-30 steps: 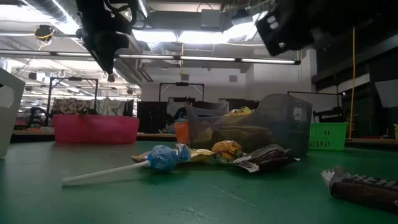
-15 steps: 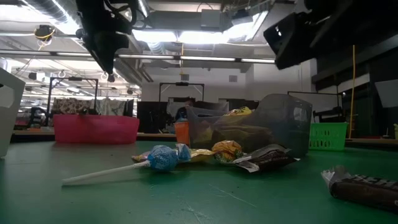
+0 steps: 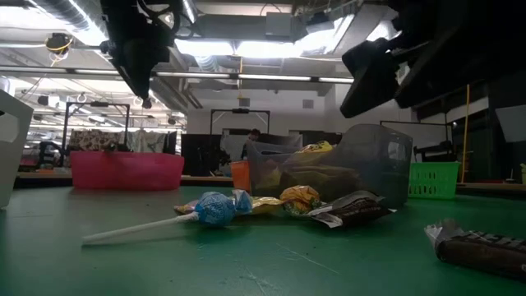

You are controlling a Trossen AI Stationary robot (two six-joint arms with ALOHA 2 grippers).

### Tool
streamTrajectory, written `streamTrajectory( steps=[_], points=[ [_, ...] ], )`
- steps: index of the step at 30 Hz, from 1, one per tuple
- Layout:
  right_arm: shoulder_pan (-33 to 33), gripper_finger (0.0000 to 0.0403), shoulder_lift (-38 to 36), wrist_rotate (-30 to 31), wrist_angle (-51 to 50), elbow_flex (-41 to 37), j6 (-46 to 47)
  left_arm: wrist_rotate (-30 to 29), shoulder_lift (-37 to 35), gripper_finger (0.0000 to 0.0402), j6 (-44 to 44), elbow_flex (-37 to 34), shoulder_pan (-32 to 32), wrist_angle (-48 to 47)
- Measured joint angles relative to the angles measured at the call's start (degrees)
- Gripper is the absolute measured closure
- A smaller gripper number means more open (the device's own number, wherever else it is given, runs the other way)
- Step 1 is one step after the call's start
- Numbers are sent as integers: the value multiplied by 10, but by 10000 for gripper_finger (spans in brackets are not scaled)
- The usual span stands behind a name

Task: Sort candy
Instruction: Put the brown chocolate into the white bin

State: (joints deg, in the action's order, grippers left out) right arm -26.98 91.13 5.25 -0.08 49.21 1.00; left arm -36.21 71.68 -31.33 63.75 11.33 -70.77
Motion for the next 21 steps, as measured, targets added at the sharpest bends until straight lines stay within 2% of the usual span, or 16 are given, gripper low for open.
streamTrajectory(
  steps=[5, 21],
  points=[
    [0, 130, 10, 3, -6, 0, 0, 46, 0, 273, -1, 0, -1, 5],
    [-1, 129, 91, 15, 44, 2, -3, 48, 0, 273, -1, 0, -44, 27]
  ],
)
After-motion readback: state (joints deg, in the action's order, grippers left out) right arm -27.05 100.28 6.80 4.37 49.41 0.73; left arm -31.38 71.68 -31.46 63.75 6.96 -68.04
